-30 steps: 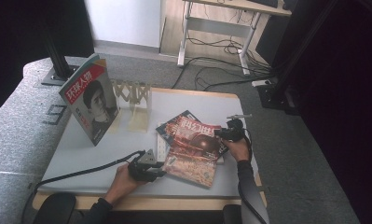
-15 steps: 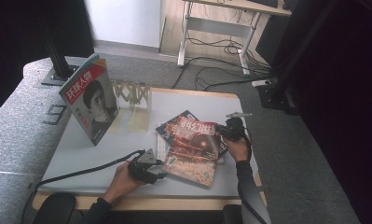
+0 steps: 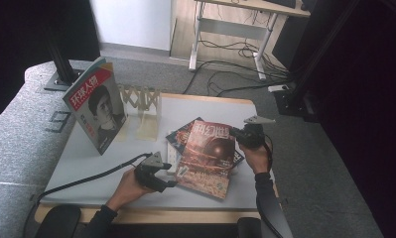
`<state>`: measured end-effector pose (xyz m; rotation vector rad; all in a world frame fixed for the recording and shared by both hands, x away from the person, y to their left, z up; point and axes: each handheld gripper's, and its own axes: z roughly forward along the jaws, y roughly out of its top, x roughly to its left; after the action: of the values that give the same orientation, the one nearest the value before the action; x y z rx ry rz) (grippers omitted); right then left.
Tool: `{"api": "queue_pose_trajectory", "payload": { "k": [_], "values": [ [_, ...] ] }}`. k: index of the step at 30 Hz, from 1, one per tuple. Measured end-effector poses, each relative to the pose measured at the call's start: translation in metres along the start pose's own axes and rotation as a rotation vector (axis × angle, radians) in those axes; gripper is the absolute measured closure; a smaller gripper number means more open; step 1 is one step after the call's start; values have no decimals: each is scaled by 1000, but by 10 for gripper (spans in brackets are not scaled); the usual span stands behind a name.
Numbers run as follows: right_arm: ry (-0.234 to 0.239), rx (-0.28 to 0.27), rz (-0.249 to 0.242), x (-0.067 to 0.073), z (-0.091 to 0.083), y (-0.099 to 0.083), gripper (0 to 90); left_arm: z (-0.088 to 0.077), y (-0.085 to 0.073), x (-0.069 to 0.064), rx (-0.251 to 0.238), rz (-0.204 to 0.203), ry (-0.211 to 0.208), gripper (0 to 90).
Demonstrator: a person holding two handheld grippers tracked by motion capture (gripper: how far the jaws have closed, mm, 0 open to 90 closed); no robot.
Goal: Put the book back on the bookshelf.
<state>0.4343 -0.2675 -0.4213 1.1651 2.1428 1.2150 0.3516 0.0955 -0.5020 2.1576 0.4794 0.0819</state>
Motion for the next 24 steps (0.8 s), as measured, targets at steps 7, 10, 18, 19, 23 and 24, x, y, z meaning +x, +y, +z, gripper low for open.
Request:
{"api": "queue_pose_trajectory", "payload": {
  "k": [7,10,18,19,23,24],
  "values": [
    [28,-46,-19,12,-19,10,831,3,11,11,-13,-11,11,285],
    [43,-64,-40,18,-25,14,831,6,15,16,-3,-5,18,290],
    [58,-89,-93,32,-39,21,830,20,19,27,22,-7,22,314],
    [62,-93,-100,33,-40,21,830,22,20,27,26,-8,21,316],
    [73,-109,-116,38,-46,23,829,30,20,32,36,-12,10,331],
    [74,-113,-121,39,-48,23,829,31,20,33,35,-14,7,333]
  ]
}}
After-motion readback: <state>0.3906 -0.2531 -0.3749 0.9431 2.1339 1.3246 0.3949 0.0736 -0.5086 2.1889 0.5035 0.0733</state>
